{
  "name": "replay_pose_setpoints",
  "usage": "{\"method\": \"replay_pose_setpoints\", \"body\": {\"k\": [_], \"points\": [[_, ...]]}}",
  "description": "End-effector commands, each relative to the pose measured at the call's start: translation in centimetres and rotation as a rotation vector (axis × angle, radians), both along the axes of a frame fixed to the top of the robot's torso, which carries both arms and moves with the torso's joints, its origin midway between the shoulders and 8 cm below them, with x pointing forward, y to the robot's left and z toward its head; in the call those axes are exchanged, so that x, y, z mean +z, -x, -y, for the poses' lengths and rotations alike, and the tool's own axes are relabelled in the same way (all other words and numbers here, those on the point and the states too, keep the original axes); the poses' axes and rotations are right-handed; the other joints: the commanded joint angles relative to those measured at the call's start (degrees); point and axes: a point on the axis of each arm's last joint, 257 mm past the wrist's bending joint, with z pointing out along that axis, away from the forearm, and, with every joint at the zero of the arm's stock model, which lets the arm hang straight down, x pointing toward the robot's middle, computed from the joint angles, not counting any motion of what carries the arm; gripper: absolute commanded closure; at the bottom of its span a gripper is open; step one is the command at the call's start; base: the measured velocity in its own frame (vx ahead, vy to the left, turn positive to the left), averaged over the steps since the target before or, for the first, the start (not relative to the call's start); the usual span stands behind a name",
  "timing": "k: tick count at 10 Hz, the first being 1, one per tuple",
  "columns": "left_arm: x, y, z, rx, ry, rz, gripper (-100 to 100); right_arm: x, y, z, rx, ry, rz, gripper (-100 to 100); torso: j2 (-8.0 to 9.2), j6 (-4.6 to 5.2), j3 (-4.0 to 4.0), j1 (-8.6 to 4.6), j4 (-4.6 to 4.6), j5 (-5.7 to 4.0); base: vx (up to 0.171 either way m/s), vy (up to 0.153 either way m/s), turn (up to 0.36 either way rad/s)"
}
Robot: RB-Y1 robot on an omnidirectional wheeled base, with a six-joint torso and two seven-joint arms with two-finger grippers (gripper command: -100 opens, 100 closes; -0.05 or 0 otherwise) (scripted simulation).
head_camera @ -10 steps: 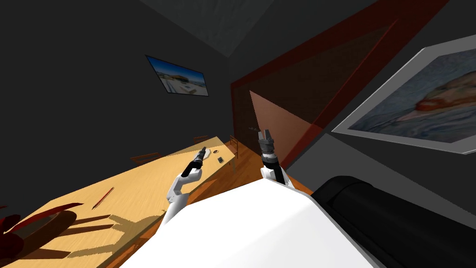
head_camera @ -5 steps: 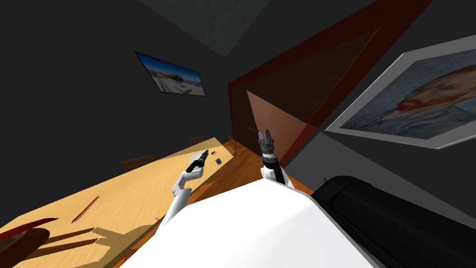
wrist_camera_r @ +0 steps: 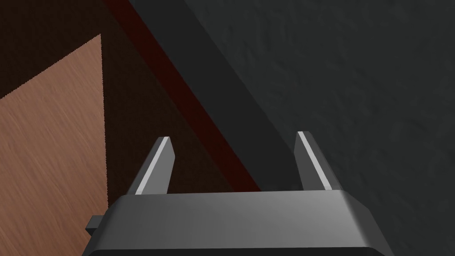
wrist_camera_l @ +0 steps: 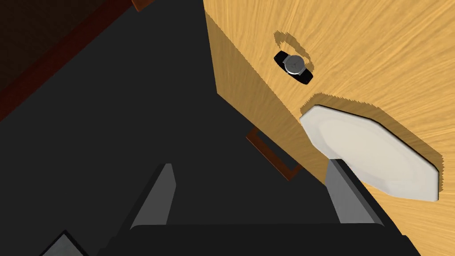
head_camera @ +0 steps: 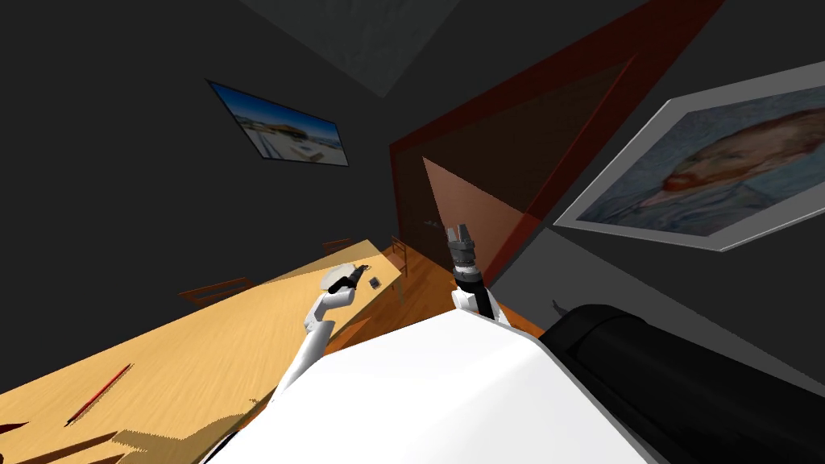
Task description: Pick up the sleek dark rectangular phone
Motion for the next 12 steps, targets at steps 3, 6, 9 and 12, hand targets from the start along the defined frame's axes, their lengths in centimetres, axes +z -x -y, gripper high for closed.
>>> {"method": "replay_pose_setpoints", "body": {"k": [3, 6, 9, 12], "points": [[-3.7, 1.0, -0.2, -0.012, -0.018, -0.125, -100, 0.0, 0.0, 0.0, 0.000, 0.000, 0.000, 0, 0.01, -0.01, 0.01, 0.02, 0.00, 0.00, 0.034, -0.016, -0.065], [-6.5, 2.1, -0.6, -0.014, -0.029, -0.216, -100, 0.0, 0.0, 0.0, 0.000, 0.000, 0.000, 0, 0.05, 0.00, 0.03, 0.03, 0.01, 0.01, 0.024, -0.012, -0.048], [-9.7, 4.0, -1.2, -0.028, -0.052, -0.352, -100, 0.0, 0.0, 0.0, 0.000, 0.000, 0.000, 0, 0.01, -0.04, 0.00, 0.02, -0.01, 0.00, 0.047, -0.019, -0.072], [-11.7, 5.4, -1.9, -0.028, -0.063, -0.430, -100, 0.0, 0.0, 0.0, 0.000, 0.000, 0.000, 0, -0.01, -0.02, -0.01, 0.01, 0.00, 0.00, 0.045, -0.017, -0.063]]}}
